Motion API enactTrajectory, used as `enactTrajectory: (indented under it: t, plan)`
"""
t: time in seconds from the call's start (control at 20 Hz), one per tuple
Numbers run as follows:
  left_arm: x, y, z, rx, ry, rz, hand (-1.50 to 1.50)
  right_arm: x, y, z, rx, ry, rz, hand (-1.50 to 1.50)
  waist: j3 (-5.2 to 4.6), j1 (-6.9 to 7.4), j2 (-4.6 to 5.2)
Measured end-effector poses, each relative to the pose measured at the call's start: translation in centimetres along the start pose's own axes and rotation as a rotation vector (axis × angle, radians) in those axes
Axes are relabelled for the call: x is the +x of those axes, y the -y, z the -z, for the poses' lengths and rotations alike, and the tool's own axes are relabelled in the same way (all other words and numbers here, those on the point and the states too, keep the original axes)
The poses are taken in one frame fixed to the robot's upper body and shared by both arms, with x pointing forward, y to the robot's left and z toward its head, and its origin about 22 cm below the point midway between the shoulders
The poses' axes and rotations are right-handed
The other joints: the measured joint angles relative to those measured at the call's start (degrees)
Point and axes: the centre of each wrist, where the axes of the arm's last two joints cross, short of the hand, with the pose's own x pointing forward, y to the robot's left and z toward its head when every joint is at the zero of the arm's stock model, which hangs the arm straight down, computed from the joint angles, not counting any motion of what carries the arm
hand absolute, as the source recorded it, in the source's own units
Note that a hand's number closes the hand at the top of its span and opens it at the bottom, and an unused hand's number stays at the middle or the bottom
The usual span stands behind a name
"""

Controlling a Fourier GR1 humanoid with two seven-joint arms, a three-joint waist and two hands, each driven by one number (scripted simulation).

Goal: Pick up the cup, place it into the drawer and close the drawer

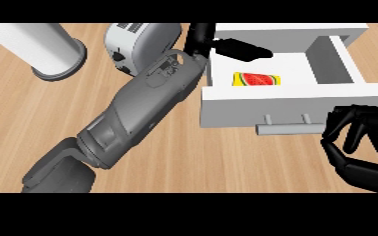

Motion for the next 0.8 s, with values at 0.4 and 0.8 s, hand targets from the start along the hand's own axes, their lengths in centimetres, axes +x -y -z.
enactTrajectory:
  t: [0.4, 0.8]
  plan:
    - [0.7, -4.5, -0.2, 0.054, -0.017, -0.058, -1.50, 0.5, -1.4, -0.5, 0.043, -0.086, -0.186, 1.50, -0.03, 1.82, -0.38]
    - [0.7, -10.8, -2.6, 0.109, -0.029, -0.098, -1.50, -1.4, -3.4, 2.1, 0.028, -0.149, -0.332, 1.50, -0.01, 2.78, -0.31]
